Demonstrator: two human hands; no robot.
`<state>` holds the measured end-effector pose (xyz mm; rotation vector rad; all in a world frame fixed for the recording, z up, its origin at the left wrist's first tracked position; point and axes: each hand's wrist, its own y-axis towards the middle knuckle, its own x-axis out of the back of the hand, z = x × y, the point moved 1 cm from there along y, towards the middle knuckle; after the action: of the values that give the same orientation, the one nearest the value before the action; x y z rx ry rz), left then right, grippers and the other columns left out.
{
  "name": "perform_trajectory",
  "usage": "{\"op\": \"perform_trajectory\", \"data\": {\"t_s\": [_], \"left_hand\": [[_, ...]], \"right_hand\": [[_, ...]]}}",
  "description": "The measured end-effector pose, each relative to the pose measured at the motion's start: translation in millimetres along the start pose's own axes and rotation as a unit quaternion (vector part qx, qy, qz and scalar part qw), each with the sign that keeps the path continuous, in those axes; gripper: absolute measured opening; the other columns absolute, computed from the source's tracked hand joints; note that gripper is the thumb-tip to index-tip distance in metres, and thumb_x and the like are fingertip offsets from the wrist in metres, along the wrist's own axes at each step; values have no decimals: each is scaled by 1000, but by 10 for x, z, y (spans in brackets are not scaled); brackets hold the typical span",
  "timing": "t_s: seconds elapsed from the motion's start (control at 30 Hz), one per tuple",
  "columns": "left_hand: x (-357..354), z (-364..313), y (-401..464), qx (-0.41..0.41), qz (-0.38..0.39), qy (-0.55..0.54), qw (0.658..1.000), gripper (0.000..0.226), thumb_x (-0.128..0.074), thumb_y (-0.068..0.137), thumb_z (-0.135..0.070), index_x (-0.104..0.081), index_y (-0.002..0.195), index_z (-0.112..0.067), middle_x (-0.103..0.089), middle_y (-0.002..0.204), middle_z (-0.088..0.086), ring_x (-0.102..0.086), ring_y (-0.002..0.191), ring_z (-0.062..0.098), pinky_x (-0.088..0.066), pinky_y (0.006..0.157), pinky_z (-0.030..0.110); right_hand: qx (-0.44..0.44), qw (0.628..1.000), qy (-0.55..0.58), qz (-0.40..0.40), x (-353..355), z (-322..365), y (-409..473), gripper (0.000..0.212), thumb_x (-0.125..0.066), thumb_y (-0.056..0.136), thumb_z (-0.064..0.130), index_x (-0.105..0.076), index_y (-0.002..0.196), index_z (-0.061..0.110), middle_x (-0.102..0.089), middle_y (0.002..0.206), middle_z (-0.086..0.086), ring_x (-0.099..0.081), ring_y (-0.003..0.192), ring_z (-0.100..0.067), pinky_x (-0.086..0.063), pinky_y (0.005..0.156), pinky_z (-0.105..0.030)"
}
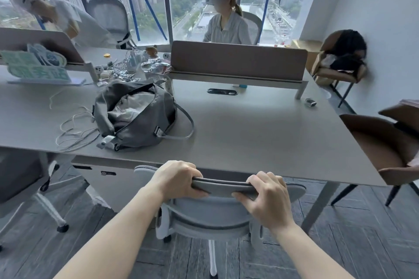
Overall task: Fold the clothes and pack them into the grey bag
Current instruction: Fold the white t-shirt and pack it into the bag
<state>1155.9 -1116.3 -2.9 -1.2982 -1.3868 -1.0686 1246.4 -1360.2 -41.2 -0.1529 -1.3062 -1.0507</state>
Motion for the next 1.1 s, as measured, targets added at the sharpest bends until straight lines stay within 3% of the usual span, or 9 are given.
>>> {"op": "perform_trajectory", "data": {"t_s": [0.27, 0.43, 0.63, 0.77, 0.83, 0.97, 1.1], "left_hand": [[42, 381, 305, -76, 0, 8, 997, 74, -30, 60, -81, -70, 93, -27, -65, 87, -6, -63, 81, 18, -41, 67, 25], [57, 302, 487, -122, 11, 9, 992, 51, -53, 79, -70, -68, 94, -24, -66, 95, -5, -62, 86, 20, -44, 72, 28], [39, 299, 536, -130, 20, 15, 991, 52, -52, 80, -70, -66, 94, -22, -65, 95, -4, -62, 87, 23, -49, 75, 31], [74, 254, 485, -136, 28, 9, 990, 49, -53, 81, -68, -65, 97, -23, -64, 96, -5, -61, 88, 23, -47, 73, 31], [103, 208, 472, -137, 34, -7, 990, 46, -55, 81, -66, -67, 100, -26, -65, 97, -7, -62, 90, 20, -47, 73, 30], [222, 218, 480, -89, 48, -98, 990, 44, -55, 80, -67, -69, 99, -31, -67, 93, -11, -62, 83, 6, -49, 73, 25], [359, 560, 575, 27, 10, -148, 989, 27, -56, 86, -55, -70, 97, -34, -66, 91, -15, -60, 82, 0, -50, 77, 25]], "right_hand": [[-40, 999, -9, 12, -102, 94, 365, 42, -63, 69, 66, -60, 71, 25, -52, 69, 14, -49, 69, -13, -35, 74, -30], [-77, 995, 5, 64, 20, -42, 532, 40, -63, 66, 66, -64, 72, 26, -59, 73, 13, -52, 74, -12, -41, 79, -37], [-81, 992, 4, 96, 62, -43, 602, 36, -63, 66, 66, -65, 75, 32, -62, 78, 15, -54, 78, -10, -41, 83, -37], [-74, 985, 14, 156, 125, -20, 677, 49, -44, 74, 79, -68, 84, 37, -63, 83, 22, -53, 84, -1, -37, 84, -32], [-102, 976, 64, 183, 141, 22, 800, 50, -38, 80, 77, -68, 86, 37, -65, 84, 21, -56, 84, 0, -43, 82, -32], [-97, 961, 74, 248, -4, 245, 1254, 20, -56, 87, 54, -66, 91, 37, -65, 86, 18, -59, 81, 0, -51, 79, -32], [-65, 953, 88, 284, -238, 540, 1692, 21, -55, 91, 49, -67, 97, 34, -67, 90, 17, -61, 85, -6, -51, 79, -30]]}}
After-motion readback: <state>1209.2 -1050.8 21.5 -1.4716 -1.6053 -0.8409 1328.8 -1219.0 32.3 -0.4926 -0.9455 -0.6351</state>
